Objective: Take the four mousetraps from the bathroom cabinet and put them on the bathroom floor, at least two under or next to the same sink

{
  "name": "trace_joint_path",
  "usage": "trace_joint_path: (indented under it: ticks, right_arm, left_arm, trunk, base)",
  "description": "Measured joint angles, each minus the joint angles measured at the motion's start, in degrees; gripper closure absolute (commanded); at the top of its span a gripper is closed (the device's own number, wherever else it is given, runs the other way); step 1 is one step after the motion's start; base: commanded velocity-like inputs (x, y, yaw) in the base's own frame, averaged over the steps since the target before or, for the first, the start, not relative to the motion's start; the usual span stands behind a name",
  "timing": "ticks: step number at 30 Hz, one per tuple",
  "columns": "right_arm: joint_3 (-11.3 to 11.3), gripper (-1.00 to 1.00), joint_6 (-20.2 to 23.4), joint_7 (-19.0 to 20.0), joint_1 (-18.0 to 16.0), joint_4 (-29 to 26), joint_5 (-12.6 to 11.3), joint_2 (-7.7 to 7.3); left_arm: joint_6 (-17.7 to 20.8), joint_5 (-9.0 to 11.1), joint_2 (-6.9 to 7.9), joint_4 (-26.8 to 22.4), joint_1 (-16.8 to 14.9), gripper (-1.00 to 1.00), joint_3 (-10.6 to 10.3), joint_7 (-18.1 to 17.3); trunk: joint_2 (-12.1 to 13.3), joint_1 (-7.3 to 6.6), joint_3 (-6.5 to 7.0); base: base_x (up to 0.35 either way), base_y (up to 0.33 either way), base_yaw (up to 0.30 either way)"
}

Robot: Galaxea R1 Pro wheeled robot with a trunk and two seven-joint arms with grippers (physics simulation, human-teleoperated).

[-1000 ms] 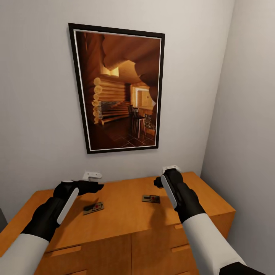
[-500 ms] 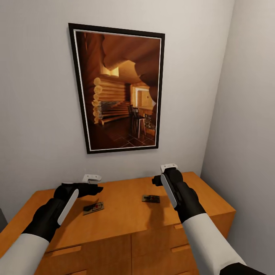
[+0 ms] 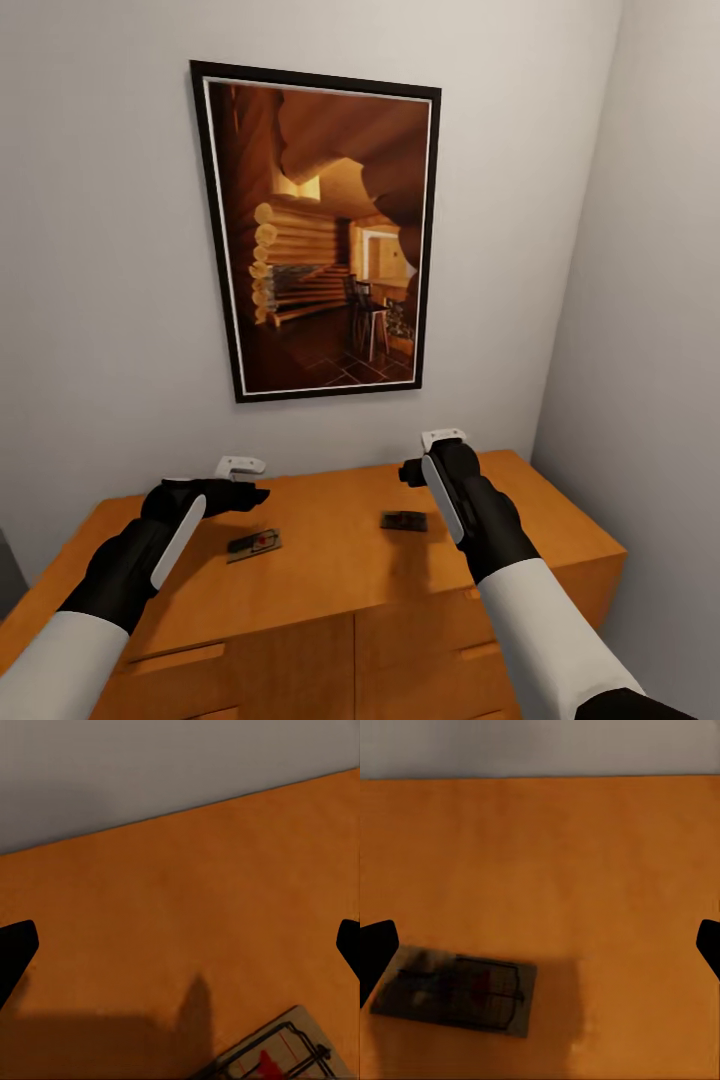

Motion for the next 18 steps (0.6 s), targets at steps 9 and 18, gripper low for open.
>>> trace_joint_path:
  ticks: [9,18]
  right_arm:
    - [0.0,-1.00,0.0,-0.1,0.0,0.0,0.0,0.01]
    - [-0.1,-1.00,0.0,0.0,0.0,0.0,-0.2,0.01]
  left_arm:
    - [-0.1,0.1,0.01,-0.1,0.0,-1.00,0.0,-0.3]
    - [-0.1,0.2,0.01,-0.2,0.0,-1.00,-0.1,-0.4]
  trunk:
    - [0.0,0.00,0.00]
    - [0.0,0.00,0.00]
  base:
    - [0.000,0.188,0.000]
    - [0.000,0.024,0.000]
